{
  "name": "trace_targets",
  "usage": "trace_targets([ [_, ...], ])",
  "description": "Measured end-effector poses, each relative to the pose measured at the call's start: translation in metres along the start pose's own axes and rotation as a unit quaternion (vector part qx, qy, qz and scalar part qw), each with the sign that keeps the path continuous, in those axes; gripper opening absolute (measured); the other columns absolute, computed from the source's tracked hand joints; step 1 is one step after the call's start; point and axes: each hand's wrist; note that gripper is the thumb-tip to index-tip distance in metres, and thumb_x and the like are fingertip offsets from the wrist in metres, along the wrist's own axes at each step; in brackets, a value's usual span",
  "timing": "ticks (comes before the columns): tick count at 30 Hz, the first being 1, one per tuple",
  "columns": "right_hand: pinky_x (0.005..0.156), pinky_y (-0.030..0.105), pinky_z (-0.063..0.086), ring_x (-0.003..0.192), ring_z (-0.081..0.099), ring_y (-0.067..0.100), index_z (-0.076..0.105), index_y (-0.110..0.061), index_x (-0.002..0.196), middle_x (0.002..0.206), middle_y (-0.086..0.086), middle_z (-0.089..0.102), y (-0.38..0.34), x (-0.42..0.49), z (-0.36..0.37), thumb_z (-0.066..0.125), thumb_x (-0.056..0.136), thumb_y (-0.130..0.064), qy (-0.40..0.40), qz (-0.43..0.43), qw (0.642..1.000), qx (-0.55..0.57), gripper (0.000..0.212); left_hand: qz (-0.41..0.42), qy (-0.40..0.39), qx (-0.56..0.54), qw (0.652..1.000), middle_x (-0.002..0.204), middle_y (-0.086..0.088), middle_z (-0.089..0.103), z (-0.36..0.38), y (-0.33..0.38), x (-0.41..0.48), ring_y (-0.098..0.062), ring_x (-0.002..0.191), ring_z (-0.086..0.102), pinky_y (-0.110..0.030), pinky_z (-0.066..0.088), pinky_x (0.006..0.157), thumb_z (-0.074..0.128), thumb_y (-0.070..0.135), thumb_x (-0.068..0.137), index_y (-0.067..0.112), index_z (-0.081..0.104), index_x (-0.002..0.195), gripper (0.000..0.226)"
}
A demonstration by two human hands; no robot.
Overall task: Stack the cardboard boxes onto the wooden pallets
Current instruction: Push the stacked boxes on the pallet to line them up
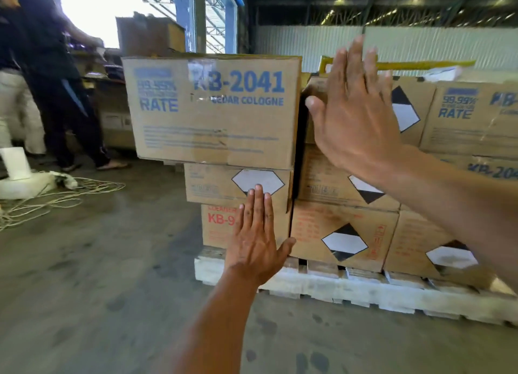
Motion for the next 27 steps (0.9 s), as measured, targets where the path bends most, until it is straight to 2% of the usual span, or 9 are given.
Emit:
trace_targets([
  [4, 0.123, 0.055, -0.001, 0.154, -0.008, 0.039, -0.001, 0.001, 0.159, 0.166, 0.023, -0.010, -0.062, -0.007, -0.019, 0.025, 0.107, -0.046, 0.006, -0.001, 1.000, -0.009, 0.074, 0.036, -0.028, -0.044, 0.998, 0.163, -0.016, -0.026, -0.019, -0.032, -0.009, -0.029, 0.152, -0.021, -0.042, -0.007, 0.122, 0.017, 0.069, 0.097, 0.007, -0.026, 0.151, 0.093],
  [7, 0.122, 0.054, -0.002, 0.154, -0.009, 0.038, 0.000, -0.001, 0.159, 0.167, 0.020, -0.011, -0.117, -0.013, -0.015, 0.029, 0.107, -0.047, -0.017, -0.017, 1.000, -0.018, 0.076, 0.058, -0.012, -0.057, 0.997, 0.166, -0.023, 0.010, -0.030, -0.060, -0.013, -0.034, 0.153, 0.012, -0.045, 0.013, 0.122, 0.028, 0.067, 0.097, -0.002, 0.007, 0.156, 0.093],
  [9, 0.122, 0.056, 0.000, 0.155, -0.006, 0.038, 0.004, -0.002, 0.160, 0.168, 0.019, -0.008, -0.145, -0.010, -0.008, 0.029, 0.106, -0.048, -0.021, -0.028, 0.999, -0.028, 0.075, 0.075, -0.022, -0.063, 0.995, 0.164, -0.024, 0.018, -0.035, -0.079, -0.014, -0.034, 0.152, 0.020, -0.046, 0.018, 0.124, 0.028, 0.066, 0.096, -0.003, 0.015, 0.155, 0.091],
  [12, 0.120, 0.062, 0.005, 0.154, -0.002, 0.040, 0.009, -0.005, 0.160, 0.168, 0.017, -0.002, -0.170, -0.004, 0.006, 0.030, 0.107, -0.047, -0.018, -0.054, 0.997, -0.044, 0.071, 0.098, -0.046, -0.061, 0.992, 0.164, -0.023, 0.017, -0.031, -0.104, -0.010, -0.033, 0.154, 0.015, -0.047, 0.015, 0.124, 0.019, 0.064, 0.099, -0.002, 0.012, 0.155, 0.087],
  [15, 0.119, 0.063, 0.000, 0.154, -0.011, 0.039, 0.000, -0.010, 0.161, 0.168, 0.013, -0.012, -0.183, 0.001, 0.028, 0.027, 0.107, -0.048, -0.049, -0.063, 0.994, -0.070, 0.071, 0.094, -0.075, -0.051, 0.991, 0.163, -0.022, 0.018, -0.021, -0.116, -0.001, -0.033, 0.155, 0.007, -0.045, 0.007, 0.120, 0.018, 0.063, 0.100, -0.002, 0.019, 0.156, 0.086],
  [16, 0.119, 0.064, 0.001, 0.154, -0.009, 0.039, 0.000, -0.011, 0.161, 0.168, 0.012, -0.011, -0.185, 0.002, 0.035, 0.028, 0.106, -0.048, -0.042, -0.063, 0.994, -0.077, 0.072, 0.095, -0.078, -0.055, 0.991, 0.164, -0.022, 0.011, -0.017, -0.118, 0.002, -0.032, 0.153, 0.000, -0.044, 0.002, 0.121, 0.018, 0.063, 0.099, -0.001, 0.015, 0.156, 0.086],
  [20, 0.115, 0.071, 0.009, 0.154, 0.000, 0.042, 0.007, -0.016, 0.162, 0.169, 0.011, 0.000, -0.183, 0.013, 0.066, 0.036, 0.102, -0.049, -0.010, -0.084, 0.989, -0.120, 0.075, 0.084, -0.118, -0.080, 0.986, 0.148, -0.011, -0.041, 0.002, -0.119, 0.027, -0.025, 0.133, -0.046, -0.040, -0.025, 0.118, -0.001, 0.066, 0.092, 0.008, -0.031, 0.143, 0.083],
  [24, 0.113, 0.077, 0.007, 0.154, -0.004, 0.042, 0.004, -0.018, 0.162, 0.170, 0.010, -0.003, -0.172, 0.026, 0.091, 0.040, 0.102, -0.049, -0.002, -0.069, 0.990, -0.125, 0.076, 0.074, -0.156, -0.093, 0.981, 0.139, -0.005, -0.053, 0.027, -0.122, 0.052, -0.024, 0.137, -0.045, -0.044, -0.016, 0.123, 0.016, 0.066, 0.098, 0.013, -0.035, 0.143, 0.086],
  [27, 0.111, 0.078, 0.006, 0.153, 0.001, 0.046, 0.008, -0.015, 0.162, 0.169, 0.015, 0.003, -0.165, 0.027, 0.108, 0.039, 0.103, -0.051, 0.032, -0.081, 0.986, -0.140, 0.076, 0.069, -0.169, -0.081, 0.980, 0.149, -0.004, -0.048, 0.054, -0.128, 0.061, -0.027, 0.145, -0.038, -0.044, -0.016, 0.123, 0.011, 0.068, 0.094, 0.017, -0.034, 0.145, 0.086],
])
Point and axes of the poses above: each hand's wrist, its own x-axis towards the middle knuckle, its own z-axis out of the palm, y = z × x
